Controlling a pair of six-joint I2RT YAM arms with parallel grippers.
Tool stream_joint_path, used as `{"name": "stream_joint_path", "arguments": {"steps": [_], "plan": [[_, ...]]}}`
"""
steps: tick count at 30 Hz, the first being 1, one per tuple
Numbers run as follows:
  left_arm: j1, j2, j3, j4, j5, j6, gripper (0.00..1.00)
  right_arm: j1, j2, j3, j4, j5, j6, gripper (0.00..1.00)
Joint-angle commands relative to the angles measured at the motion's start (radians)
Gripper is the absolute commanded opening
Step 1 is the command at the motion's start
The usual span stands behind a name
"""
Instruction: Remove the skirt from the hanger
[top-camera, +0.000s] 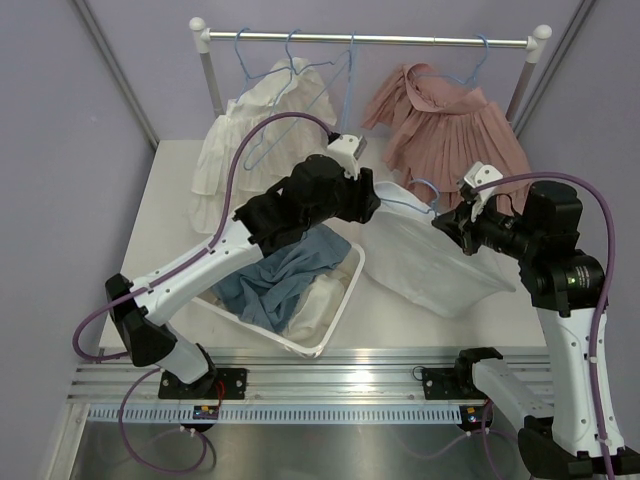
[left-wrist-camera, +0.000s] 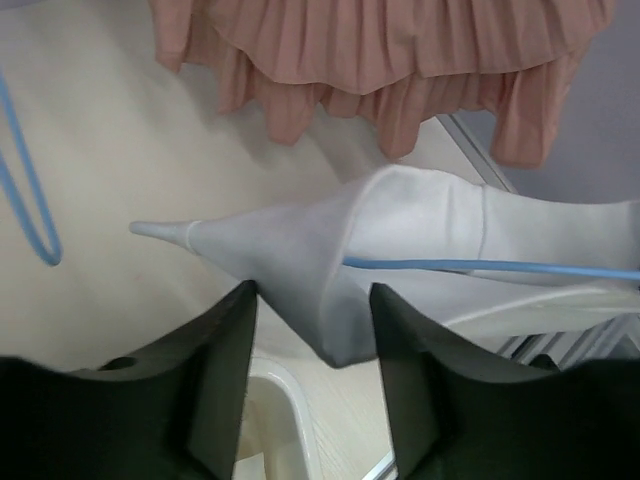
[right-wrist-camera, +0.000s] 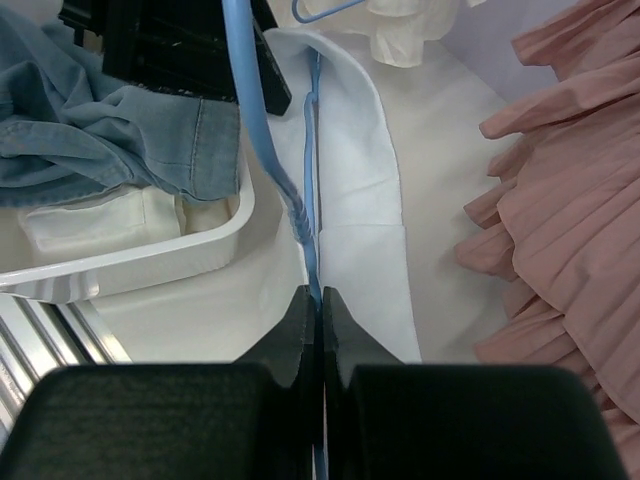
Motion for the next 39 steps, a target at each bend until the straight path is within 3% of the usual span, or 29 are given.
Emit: {"name": "stream_joint_path", "arguments": {"steps": [1,9,21,26,32,39], "plan": [[-0.004,-0.011,0.033,-0.028,-0.118,0.041,0.48,-0.001,-0.011,0.010,0.017,-0.063,-0.028,0.00],[-0.002,-0.057,-0.026,-0.071,-0.250,0.076,0.00,-0.001,-0.029,0.012,-0.066,-0.103,-0.121,0.00],[0.127,-0.218,-0.223,-0.159,-0.331,0.064,0.00,-0.001,-0.080,-0.005,-0.388,-0.034,-0.410,0.00],[0.162,-0.298,-0.234,-0.151,-0.331,0.069,0.00,-0.001,-0.084,-0.048,-0.519,-0.010,-0.508,0.00],[0.165,-0.330,-0.214,-0.108,-0.233,0.032,0.00,-0.001,-0.060,-0.111,-0.522,-0.019,-0.524,0.00],[0.164,-0.345,-0.233,0.019,0.006,-0.005,0.00,-0.001,0.004,-0.143,-0.415,-0.036,-0.438,0.00]]}}
